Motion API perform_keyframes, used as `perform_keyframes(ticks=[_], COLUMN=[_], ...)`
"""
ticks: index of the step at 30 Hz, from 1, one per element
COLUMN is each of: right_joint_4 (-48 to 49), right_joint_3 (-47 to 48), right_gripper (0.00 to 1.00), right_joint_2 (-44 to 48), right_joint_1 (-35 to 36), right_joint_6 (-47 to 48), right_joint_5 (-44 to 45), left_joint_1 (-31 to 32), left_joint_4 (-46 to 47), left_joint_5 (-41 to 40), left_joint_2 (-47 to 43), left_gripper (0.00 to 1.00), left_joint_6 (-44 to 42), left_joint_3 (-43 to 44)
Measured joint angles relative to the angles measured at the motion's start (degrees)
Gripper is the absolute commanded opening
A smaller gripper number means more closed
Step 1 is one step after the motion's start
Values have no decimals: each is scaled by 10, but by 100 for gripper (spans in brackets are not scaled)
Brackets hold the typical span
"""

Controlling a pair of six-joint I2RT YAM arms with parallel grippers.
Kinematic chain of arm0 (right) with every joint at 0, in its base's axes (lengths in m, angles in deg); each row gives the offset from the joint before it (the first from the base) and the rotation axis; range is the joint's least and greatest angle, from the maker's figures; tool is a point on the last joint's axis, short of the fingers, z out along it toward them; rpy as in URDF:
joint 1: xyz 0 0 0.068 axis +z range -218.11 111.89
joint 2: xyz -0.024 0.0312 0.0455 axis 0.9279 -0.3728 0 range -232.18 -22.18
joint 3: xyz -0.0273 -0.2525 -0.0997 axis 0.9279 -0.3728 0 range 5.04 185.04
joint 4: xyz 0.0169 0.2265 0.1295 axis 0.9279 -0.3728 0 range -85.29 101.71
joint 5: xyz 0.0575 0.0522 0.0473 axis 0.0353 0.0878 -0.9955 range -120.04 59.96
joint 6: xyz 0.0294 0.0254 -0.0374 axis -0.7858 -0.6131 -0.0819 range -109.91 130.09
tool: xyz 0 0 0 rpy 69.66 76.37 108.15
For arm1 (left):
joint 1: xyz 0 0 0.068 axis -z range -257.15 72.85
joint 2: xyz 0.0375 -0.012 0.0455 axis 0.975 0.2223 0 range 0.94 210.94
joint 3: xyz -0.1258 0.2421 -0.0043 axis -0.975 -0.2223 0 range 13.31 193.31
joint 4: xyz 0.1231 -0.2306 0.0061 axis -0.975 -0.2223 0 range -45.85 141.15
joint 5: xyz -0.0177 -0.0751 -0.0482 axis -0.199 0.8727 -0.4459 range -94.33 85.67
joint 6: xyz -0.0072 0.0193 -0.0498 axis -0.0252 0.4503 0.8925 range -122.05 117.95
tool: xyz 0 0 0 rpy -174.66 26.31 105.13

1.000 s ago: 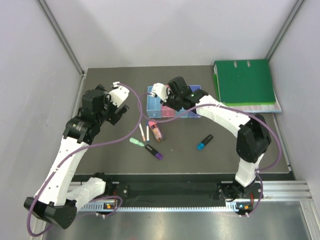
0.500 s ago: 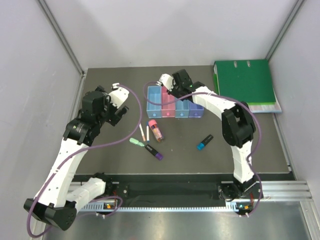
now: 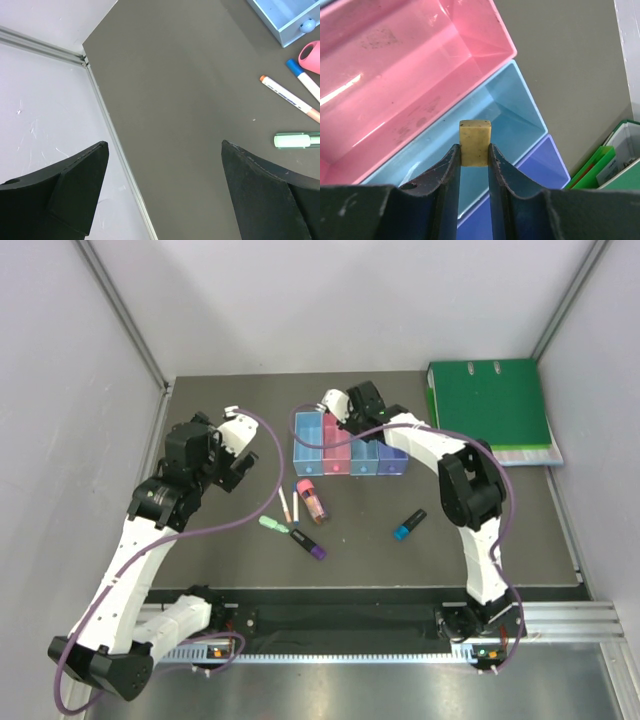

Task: Sort the stationery into containers
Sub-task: Place the stationery in the storage box, then pick up the stationery from the center of the board.

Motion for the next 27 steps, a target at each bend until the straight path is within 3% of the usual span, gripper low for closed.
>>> perform_keyframes(ticks=[4, 5, 6, 11, 18, 27], right_joint_4=[2, 3, 5, 6, 2, 4], right_joint_3=[2, 3, 3, 4, -6, -59], right_gripper=[50, 64, 70, 87, 91, 91], right_joint_2=[0, 0, 0, 0, 27, 191], right_joint_1=[-4, -4, -4, -4, -6, -25], right_joint_6=[0, 0, 1, 0, -5, -35], right_joint_5=[3, 4, 5, 6, 13, 70], left_joint_1=[0, 0, 0, 0, 0, 0], left_joint_4=[0, 0, 1, 15, 15, 13], left_joint_5=[5, 6, 8, 21, 82, 206], left_joint_2=[0, 0, 0, -2, -4, -5], left_gripper=[99, 99, 99, 99, 99, 99], left_joint_6=[0, 0, 0, -20, -98, -260], left_joint_3=[0, 0, -1, -33, -94, -194])
